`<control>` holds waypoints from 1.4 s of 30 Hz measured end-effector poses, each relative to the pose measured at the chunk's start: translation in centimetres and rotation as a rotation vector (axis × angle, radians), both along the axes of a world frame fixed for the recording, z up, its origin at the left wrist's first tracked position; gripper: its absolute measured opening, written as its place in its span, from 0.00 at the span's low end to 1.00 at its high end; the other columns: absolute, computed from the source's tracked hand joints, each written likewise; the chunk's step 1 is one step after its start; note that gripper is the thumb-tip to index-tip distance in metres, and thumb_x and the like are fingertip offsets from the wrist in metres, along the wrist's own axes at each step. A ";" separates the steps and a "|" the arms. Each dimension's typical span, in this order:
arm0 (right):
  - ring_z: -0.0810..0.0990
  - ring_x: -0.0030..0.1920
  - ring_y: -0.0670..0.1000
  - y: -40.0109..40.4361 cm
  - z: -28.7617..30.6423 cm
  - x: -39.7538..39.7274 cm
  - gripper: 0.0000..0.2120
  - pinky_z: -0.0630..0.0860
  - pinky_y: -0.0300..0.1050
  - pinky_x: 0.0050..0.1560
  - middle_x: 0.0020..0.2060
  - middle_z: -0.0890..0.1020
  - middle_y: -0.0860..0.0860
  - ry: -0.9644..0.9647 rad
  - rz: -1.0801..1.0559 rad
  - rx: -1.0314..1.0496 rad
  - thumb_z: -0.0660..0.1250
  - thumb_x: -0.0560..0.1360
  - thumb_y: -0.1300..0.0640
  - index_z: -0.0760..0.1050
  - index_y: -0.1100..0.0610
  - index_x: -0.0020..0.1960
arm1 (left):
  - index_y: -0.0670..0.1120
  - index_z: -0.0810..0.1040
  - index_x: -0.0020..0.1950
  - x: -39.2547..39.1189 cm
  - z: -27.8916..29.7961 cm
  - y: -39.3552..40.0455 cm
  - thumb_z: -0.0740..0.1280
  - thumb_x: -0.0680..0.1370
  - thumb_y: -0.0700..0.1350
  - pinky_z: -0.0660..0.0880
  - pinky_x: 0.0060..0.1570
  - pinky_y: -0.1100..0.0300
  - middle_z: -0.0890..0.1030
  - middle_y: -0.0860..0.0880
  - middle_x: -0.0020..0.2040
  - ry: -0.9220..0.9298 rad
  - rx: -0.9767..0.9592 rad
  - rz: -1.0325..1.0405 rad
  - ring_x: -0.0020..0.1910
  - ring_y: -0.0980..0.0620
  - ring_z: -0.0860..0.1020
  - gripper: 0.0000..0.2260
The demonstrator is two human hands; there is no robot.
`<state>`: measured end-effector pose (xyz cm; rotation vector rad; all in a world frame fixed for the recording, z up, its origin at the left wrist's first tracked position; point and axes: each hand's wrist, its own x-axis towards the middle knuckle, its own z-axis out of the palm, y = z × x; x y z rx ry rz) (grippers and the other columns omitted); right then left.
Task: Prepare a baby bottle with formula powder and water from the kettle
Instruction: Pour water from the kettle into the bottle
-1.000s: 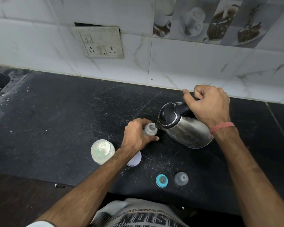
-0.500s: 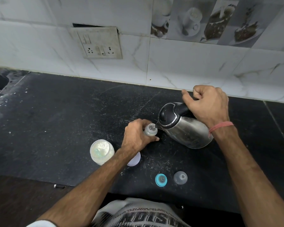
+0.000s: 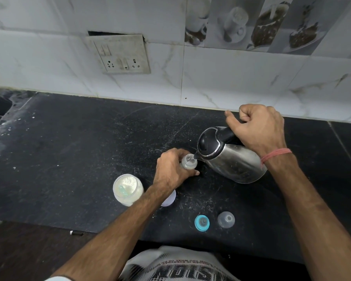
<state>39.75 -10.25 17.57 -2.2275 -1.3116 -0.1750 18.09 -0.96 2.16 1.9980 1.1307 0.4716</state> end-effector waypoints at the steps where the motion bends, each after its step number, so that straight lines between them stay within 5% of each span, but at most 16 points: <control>1: 0.64 0.28 0.52 0.0 0.0 0.0 0.31 0.67 0.49 0.45 0.24 0.61 0.47 0.004 0.000 -0.003 0.71 0.81 0.42 0.58 0.55 0.32 | 0.57 0.88 0.58 0.0 0.0 0.0 0.92 0.65 0.54 0.83 0.54 0.58 0.85 0.59 0.52 -0.004 0.004 0.000 0.53 0.60 0.84 0.24; 17: 0.63 0.29 0.53 0.3 -0.2 0.0 0.30 0.74 0.52 0.46 0.25 0.62 0.48 0.002 0.010 0.019 0.70 0.81 0.42 0.58 0.55 0.31 | 0.57 0.88 0.56 0.1 -0.3 0.0 0.91 0.65 0.57 0.83 0.53 0.57 0.86 0.59 0.52 -0.013 0.008 0.008 0.52 0.60 0.84 0.23; 42: 0.63 0.28 0.50 1.0 -1.0 -0.1 0.30 0.69 0.49 0.46 0.24 0.62 0.47 -0.006 0.012 0.011 0.70 0.81 0.42 0.58 0.54 0.31 | 0.57 0.88 0.53 -0.2 -0.9 0.3 0.91 0.66 0.56 0.85 0.54 0.53 0.87 0.59 0.51 -0.023 -0.015 0.020 0.51 0.60 0.85 0.20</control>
